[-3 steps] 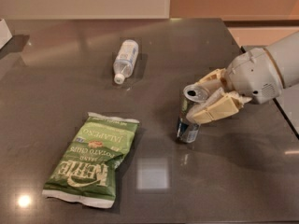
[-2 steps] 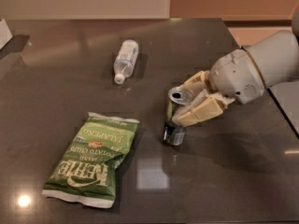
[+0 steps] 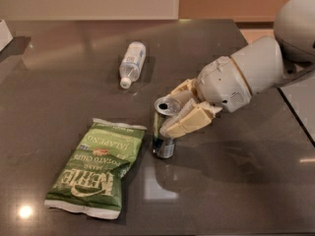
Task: Move redbull can near green jalapeno chip bag
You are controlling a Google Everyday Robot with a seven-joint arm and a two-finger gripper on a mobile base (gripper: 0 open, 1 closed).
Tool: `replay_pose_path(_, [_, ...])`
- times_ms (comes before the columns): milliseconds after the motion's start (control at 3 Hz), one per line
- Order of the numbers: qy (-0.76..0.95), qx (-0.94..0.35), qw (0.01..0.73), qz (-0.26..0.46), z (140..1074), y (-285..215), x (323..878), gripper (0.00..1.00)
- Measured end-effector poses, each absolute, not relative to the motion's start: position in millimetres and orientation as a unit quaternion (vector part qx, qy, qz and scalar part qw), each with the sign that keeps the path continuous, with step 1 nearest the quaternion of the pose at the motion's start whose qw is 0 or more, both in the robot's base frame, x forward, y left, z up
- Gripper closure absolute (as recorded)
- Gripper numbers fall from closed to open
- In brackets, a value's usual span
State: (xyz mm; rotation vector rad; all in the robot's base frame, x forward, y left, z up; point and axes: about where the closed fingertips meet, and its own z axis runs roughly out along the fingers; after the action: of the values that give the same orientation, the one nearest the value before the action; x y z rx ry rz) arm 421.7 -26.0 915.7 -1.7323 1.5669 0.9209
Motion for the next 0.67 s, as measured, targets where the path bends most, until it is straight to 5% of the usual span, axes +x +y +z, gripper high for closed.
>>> replay_pose_path(667, [0.58, -0.671, 0.31, 0.342, 912.0, -7.8, 419.3, 0.59])
